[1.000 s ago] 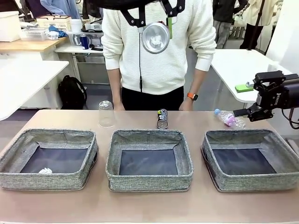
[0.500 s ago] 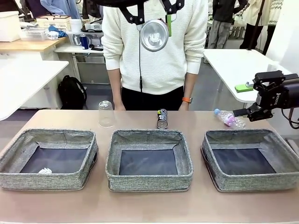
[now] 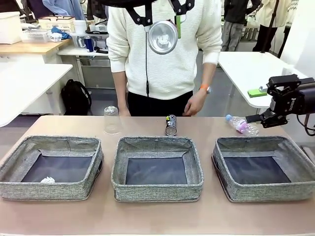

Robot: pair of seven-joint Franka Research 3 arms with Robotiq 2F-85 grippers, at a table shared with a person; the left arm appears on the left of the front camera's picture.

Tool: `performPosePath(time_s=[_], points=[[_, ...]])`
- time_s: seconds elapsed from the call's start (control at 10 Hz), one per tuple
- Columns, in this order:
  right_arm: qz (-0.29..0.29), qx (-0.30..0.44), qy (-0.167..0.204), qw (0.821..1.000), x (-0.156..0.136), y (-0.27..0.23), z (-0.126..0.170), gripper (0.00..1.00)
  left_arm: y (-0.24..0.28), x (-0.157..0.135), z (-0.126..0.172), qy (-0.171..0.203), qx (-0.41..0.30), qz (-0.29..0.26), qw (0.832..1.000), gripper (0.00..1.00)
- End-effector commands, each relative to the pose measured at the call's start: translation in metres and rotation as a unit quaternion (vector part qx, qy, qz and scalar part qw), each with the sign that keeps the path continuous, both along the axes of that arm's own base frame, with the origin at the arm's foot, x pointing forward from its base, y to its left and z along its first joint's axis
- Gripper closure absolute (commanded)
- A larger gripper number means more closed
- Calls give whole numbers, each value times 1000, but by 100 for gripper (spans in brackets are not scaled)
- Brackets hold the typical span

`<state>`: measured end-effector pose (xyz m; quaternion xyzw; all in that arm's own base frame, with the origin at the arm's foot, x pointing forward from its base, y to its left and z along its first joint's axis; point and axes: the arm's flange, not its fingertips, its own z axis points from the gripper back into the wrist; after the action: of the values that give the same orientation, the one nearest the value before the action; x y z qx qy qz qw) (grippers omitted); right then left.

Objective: Sort the waste into the appropriate baskets.
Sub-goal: Place the picked waste into the Fabric basket indicated by the person.

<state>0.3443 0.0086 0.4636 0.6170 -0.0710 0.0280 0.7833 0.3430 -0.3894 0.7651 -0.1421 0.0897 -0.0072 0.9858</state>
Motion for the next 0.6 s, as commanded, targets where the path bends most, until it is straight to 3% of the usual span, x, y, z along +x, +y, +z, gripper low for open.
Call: performPosePath(time_s=[0.0, 0.5], points=[[-1, 2, 10, 1000, -1, -1, 4, 0, 3, -1, 5, 5, -3, -2, 1000, 58], [-1, 2, 10, 1000, -1, -1, 4, 0, 3, -1, 5, 5, -3, -2, 1000, 58]])
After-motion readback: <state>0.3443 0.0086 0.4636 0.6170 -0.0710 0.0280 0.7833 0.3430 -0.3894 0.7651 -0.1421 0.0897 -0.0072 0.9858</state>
